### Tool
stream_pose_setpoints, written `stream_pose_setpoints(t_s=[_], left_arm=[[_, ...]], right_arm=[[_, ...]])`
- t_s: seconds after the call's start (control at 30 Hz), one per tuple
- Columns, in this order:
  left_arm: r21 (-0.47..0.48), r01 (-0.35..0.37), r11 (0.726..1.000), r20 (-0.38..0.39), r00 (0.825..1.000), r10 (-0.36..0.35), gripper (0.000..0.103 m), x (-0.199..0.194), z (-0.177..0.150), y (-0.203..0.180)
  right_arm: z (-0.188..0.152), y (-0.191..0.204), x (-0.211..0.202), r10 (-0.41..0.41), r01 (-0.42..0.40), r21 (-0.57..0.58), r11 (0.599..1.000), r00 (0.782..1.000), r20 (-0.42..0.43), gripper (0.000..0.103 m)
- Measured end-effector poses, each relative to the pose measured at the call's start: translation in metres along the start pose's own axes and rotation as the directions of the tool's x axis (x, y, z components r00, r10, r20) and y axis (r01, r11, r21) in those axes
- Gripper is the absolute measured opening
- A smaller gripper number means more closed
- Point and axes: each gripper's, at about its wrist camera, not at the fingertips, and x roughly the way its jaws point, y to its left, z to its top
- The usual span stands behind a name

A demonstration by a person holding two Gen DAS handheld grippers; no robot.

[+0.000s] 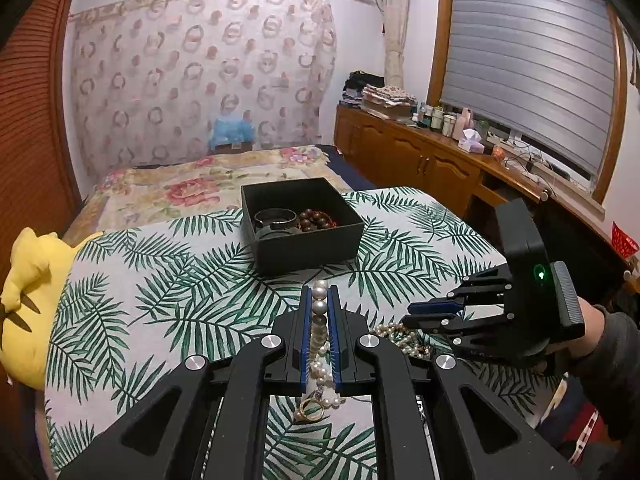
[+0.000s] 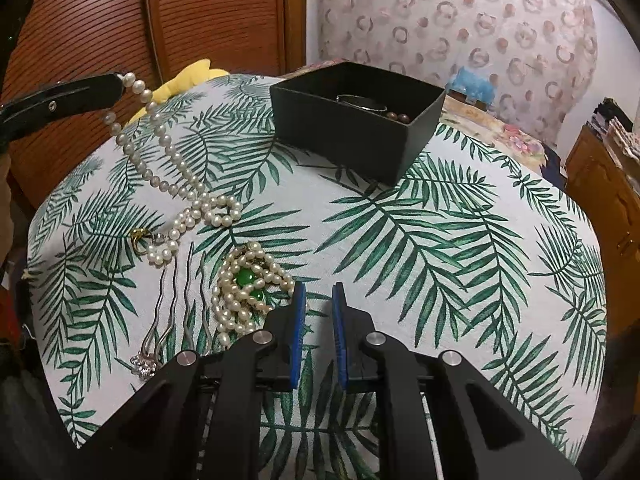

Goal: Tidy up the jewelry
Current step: 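Lift the pearl strand with the left gripper while the right gripper grasps another pearl strand, then carry both pearl strands over the black box and open both grippers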

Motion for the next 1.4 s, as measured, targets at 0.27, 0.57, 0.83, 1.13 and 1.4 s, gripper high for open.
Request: stream_pose_setpoints(t_s=[0.27,0.57,0.83,1.13,1.4], left_arm=[[-0.007,0.005,1.000,-0.005,1.000,-0.005,0.007,0.003,-0.003,-0.001],[-0.007,0.000,1.000,0.009,1.000,0.000,0.007,-0.003,0.003,0.002],[0.015,0.002,1.000,0.054,0.999,-0.003,0.007,-0.016,0.029,-0.002],[0.043,0.010,0.999,0.113,0.993,-0.015,0.007,-0.034,0.065,-0.010],[0.054,0.008,0.998,0.162,0.987,-0.017,0.007,-0.044,0.098,-0.013]], right_arm=[[0.006,0.005,0.007,-0.018,0.017,-0.028,0.999,1.000,-0.016,0.015],[0.002,-0.011,-0.006,-0.072,0.072,0.002,0.997,0.997,0.029,0.005],[0.030,-0.016,-0.059,-0.096,0.096,0.009,0.995,0.983,0.156,0.005],[0.066,-0.016,-0.124,-0.123,0.130,-0.002,0.992,0.948,0.293,0.005],[0.097,-0.023,-0.170,-0.155,0.166,0.006,0.986,0.909,0.387,0.005]])
